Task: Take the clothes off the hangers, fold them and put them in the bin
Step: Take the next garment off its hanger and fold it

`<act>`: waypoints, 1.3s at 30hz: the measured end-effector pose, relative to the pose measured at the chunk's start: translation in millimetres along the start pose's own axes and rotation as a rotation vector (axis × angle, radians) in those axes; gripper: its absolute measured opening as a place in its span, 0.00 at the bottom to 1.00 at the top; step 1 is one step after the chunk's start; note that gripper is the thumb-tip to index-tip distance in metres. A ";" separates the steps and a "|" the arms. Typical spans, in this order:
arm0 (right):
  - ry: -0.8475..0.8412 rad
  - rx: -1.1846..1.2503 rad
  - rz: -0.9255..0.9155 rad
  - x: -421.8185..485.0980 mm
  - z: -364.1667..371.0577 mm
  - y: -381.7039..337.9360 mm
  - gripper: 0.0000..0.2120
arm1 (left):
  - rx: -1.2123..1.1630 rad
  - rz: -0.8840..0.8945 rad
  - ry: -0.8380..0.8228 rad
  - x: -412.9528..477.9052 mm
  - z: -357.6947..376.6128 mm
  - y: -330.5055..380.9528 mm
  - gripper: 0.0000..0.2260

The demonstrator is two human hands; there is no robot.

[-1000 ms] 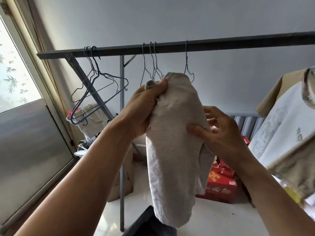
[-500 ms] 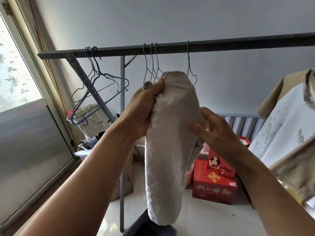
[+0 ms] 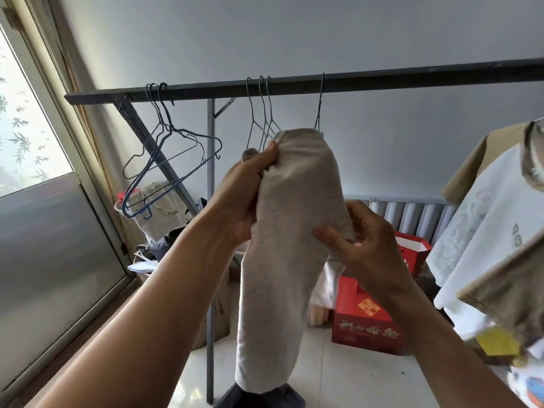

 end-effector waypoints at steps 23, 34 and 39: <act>-0.311 0.764 0.349 12.7 13.7 -23.1 0.13 | 0.024 -0.079 -0.267 -18.9 -27.2 -47.8 0.40; -0.162 0.657 0.363 7.8 0.7 5.7 0.26 | 0.152 0.264 -0.026 -33.6 -48.5 -51.8 0.41; -0.331 0.338 0.275 1.2 1.6 0.6 0.26 | 0.362 0.324 0.145 -35.1 -43.9 -41.6 0.12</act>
Point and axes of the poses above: each hand's wrist, its own x-axis towards the middle knuckle, its own z-axis out of the palm, y = z × x, the point moved 7 cm from there along x, towards the middle knuckle, and after that the axes turned 3 degrees about x, right-handed, at the moved point
